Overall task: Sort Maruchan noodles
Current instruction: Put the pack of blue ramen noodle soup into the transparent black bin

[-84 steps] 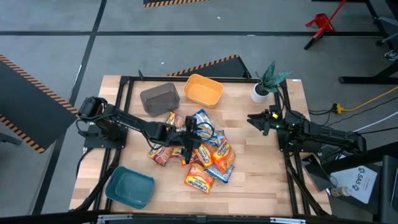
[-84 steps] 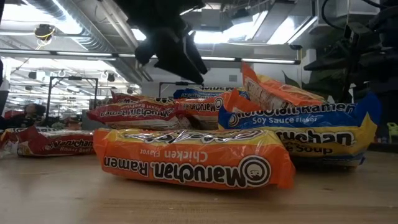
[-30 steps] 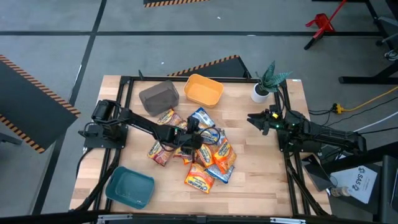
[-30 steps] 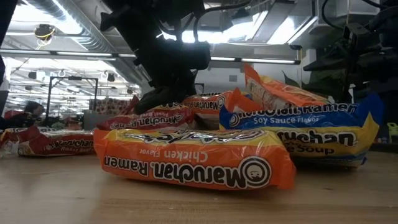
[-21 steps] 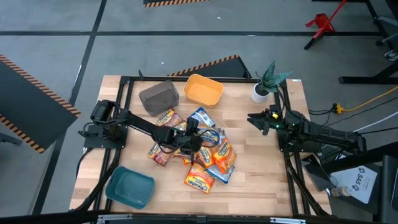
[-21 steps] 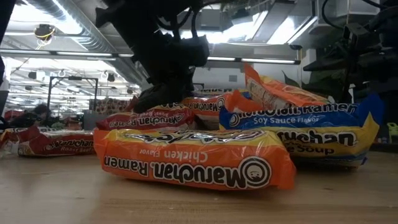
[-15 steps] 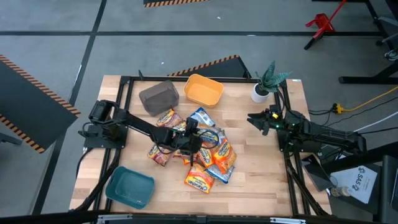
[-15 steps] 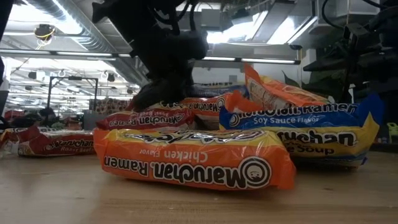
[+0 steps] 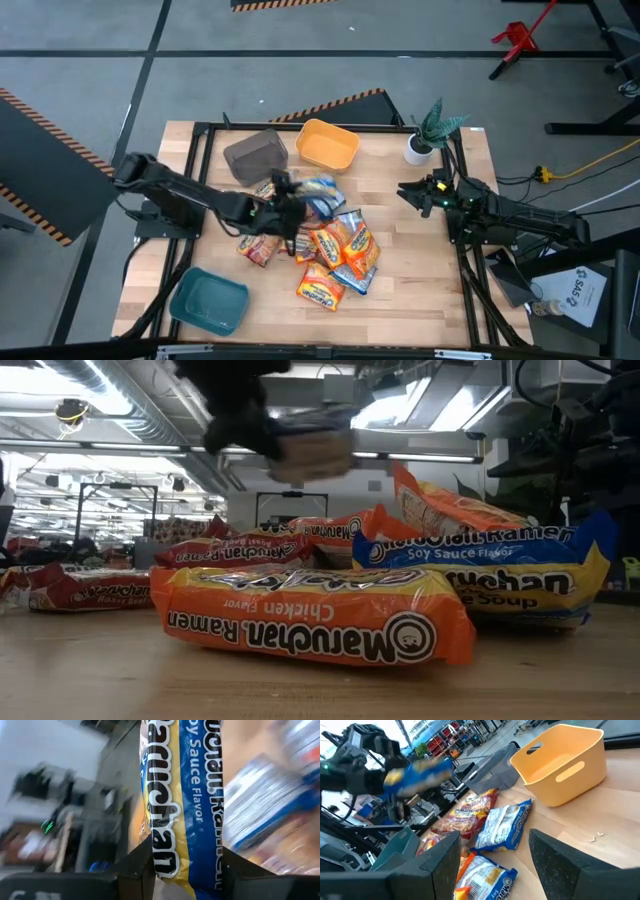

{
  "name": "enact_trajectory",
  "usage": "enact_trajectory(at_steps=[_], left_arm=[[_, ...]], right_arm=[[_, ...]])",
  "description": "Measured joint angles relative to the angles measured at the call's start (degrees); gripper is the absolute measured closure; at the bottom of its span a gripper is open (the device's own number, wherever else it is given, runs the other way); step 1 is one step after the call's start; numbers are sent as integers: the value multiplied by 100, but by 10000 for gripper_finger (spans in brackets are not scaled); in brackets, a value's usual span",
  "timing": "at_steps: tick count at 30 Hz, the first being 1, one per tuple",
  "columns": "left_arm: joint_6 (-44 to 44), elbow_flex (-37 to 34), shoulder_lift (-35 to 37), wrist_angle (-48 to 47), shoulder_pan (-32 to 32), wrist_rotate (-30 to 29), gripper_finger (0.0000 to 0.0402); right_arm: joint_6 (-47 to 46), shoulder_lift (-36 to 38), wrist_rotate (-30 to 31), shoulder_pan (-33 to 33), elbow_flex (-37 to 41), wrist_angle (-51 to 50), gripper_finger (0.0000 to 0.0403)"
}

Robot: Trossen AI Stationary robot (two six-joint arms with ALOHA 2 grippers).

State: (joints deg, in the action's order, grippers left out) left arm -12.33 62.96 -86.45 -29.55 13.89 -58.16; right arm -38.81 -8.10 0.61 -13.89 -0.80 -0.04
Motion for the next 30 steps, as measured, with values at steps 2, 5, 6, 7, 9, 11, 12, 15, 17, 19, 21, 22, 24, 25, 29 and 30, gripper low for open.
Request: enact_trajectory(at_steps=[2, 5, 6, 7, 9, 11, 12, 15, 17, 19, 21, 22, 24, 25, 29, 30], left_arm=[[490, 2, 222, -540, -101, -269, 282], [1475, 0, 495, -1568, -371, -267, 282], [1862, 0, 567, -1919, -498, -184, 282], [2212, 0, 613, -2275, -628, -113, 282], [2844, 0, 625, -2850, -896, 40, 282], [3299, 0, 619, -3343, -1129, 331, 282], [3422, 0, 590, -3534, -1211, 419, 282], [3831, -1, 521, -3964, -1397, 416, 282], [3937, 0, 497, -4092, -1590, 425, 282], [4076, 0, 470, -4109, -1860, 572, 282], [4182, 2, 438, -4139, -2109, 668, 283], [4200, 0, 395, -4149, -2211, 735, 283], [4175, 0, 357, -4086, -2391, 867, 283], [4117, 8, 327, -4067, -2458, 858, 283], [3908, 0, 138, -4034, -2628, 982, 283], [3848, 0, 83, -4034, -2643, 987, 283]], right_arm=[[0, -8, 6, 0, 0, 1, 182], [2, -38, 36, 0, 0, 5, 182], [2, -43, 46, 0, 0, 5, 182], [4, -43, 72, 0, 0, 9, 182], [7, -74, 111, 0, 0, 16, 182], [7, -79, 135, 0, 0, 18, 182], [7, -84, 139, 0, 0, 24, 182], [7, -119, 152, 0, 0, 23, 182], [7, -159, 154, 0, 0, 25, 182], [7, -172, 156, 0, 0, 24, 182], [7, -213, 160, 0, 0, 26, 182], [7, -218, 160, 0, 0, 25, 182], [7, -235, 161, 0, 0, 30, 182], [7, -263, 167, 0, 0, 31, 182], [11, -270, 166, 0, 0, 32, 182], [11, -282, 172, 0, 0, 29, 182]])
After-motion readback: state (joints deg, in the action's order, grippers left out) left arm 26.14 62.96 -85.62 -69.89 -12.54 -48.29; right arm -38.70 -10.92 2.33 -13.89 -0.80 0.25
